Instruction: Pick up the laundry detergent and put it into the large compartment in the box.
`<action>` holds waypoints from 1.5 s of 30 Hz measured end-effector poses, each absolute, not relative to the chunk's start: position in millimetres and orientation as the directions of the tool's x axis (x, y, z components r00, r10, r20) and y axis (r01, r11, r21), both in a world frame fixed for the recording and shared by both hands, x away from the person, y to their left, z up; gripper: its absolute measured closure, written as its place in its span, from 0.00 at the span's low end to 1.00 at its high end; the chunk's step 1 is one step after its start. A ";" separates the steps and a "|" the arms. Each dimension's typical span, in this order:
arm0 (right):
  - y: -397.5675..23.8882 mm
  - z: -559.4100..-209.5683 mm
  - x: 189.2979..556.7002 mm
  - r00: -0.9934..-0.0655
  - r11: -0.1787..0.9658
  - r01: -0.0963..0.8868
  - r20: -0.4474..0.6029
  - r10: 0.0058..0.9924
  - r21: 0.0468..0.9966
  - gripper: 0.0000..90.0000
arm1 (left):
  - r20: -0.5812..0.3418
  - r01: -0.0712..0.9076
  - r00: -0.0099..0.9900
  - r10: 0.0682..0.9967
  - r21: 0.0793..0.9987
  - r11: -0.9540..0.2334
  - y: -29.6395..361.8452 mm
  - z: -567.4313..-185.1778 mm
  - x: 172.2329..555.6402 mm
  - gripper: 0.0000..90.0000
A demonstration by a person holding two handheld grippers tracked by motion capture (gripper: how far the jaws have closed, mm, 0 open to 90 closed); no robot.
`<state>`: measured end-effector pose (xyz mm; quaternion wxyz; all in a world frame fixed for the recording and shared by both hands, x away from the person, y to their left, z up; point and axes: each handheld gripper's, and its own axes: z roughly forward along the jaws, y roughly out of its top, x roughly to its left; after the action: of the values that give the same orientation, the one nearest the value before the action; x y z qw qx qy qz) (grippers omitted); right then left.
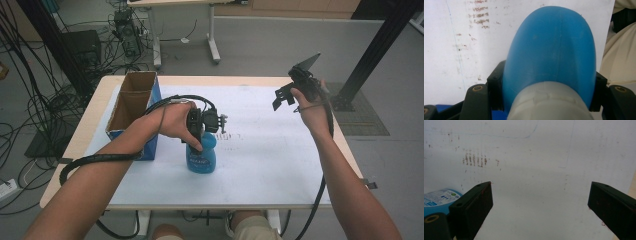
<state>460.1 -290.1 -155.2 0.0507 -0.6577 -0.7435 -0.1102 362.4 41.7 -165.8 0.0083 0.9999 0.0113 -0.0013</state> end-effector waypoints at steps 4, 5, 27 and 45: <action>-290.2 -155.3 460.1 -0.131 0.111 0.989 0.220 0.967 0.098 0.07 | -0.003 0.021 1.000 0.021 0.011 -1.000 40.4 -165.7 362.9 0.40; -290.3 -155.4 460.3 -0.132 0.113 0.989 0.221 0.966 0.098 0.07 | -0.004 0.020 1.000 0.020 0.011 -1.000 40.4 -165.7 362.9 0.40; -289.5 -157.3 461.7 -0.131 0.113 0.989 0.218 0.967 0.091 0.07 | -0.002 0.017 1.000 0.017 0.006 -1.000 39.4 -165.6 362.3 0.40; -289.6 -158.7 461.2 -0.130 0.112 0.989 0.218 0.967 0.092 0.07 | 0.001 0.017 1.000 0.017 0.002 -1.000 38.0 -165.6 361.2 0.41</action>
<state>461.2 -289.6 -158.7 0.0517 -0.6577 -0.7438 -0.1076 361.2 38.0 -165.6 0.0008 1.0000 0.0085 0.0007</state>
